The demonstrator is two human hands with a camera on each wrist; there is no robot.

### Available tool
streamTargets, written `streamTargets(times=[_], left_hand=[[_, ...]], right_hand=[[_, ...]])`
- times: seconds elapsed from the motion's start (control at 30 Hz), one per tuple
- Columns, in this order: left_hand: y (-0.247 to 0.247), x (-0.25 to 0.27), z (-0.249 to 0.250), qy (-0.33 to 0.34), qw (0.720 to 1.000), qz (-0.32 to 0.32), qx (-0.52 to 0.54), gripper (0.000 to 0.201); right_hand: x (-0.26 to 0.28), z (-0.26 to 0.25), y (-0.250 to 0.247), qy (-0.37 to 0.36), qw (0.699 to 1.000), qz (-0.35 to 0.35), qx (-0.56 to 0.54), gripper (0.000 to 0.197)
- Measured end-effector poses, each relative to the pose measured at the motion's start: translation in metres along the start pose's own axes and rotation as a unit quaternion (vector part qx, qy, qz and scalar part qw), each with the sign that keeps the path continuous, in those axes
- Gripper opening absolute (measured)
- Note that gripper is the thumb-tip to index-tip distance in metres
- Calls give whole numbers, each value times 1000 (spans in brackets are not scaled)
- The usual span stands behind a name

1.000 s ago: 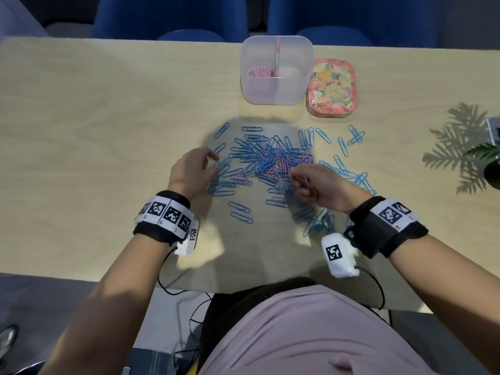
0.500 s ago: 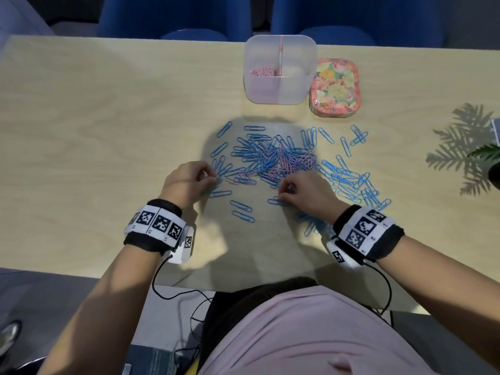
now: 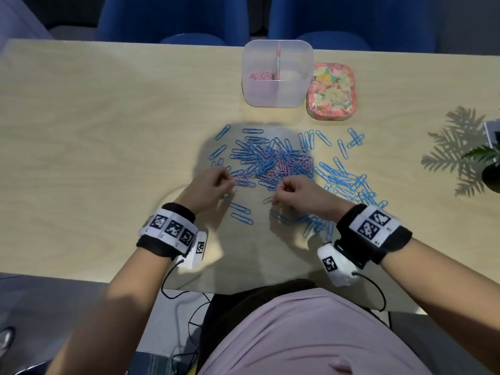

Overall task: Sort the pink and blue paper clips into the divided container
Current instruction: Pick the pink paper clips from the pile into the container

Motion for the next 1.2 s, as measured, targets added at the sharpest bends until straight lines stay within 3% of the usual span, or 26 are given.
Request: streamTargets(times=[0.07, 0.1, 0.17, 0.23, 0.33, 0.4, 0.43, 0.5, 0.57, 0.63, 0.73, 0.83, 0.93, 1.03, 1.13, 1.2], left_hand=[[-8, -1, -5, -27, 992, -17, 124, 8], [-10, -1, -9, -48, 983, -32, 173, 10], [-6, -2, -18, -102, 960, -69, 250, 13], [3, -3, -26, -156, 922, -106, 340, 15], [18, -2, -31, -231, 845, -155, 457, 21], [22, 0, -30, -249, 819, -176, 487, 21], [20, -1, -31, -242, 831, -170, 472, 23], [9, -5, -30, -186, 904, -110, 368, 30], [-3, -8, -18, -89, 967, -43, 233, 26], [-4, -6, 4, 18, 994, -26, 101, 19], [10, -4, 30, 138, 986, -37, -84, 15], [15, -6, 42, 183, 961, -23, -207, 22], [17, -8, 48, 188, 942, -10, -279, 20], [23, -4, 50, 196, 934, -16, -299, 16], [27, -4, 41, 159, 944, -24, -288, 15], [27, -3, 35, 130, 953, -27, -273, 16]], right_hand=[[-9, -4, -1, 6, 997, 20, -73, 12], [-16, -7, -4, -3, 998, 34, -57, 9], [-32, -18, -9, -45, 996, 54, 62, 3], [-46, -26, 2, -75, 980, 31, 180, 11], [-57, -23, 17, -70, 949, 4, 306, 18], [-58, -21, 24, -71, 936, -14, 343, 18], [-55, -22, 26, -75, 934, -23, 348, 16], [-45, -24, 27, -88, 935, -43, 340, 11], [-31, -20, 31, -89, 933, -84, 339, 10], [-18, -14, 36, -75, 924, -126, 353, 12], [-12, -16, 22, -74, 928, -84, 356, 16], [-18, -26, 5, -101, 922, -3, 373, 19], [-25, -18, 10, -92, 916, -16, 390, 14], [-26, 1, 10, -41, 933, -41, 355, 2], [-28, 8, 12, -26, 949, -65, 308, 7], [-29, 2, 11, -31, 975, -53, 213, 7]])
Point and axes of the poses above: each hand's wrist, its own x-axis away from the middle knuckle, its own y-axis out of the palm, z = x × y, the point moved 10 cm from there along -x, towards the middle knuckle, and after that the axes turned 13 degrees about -y, right-handed, at the moved point
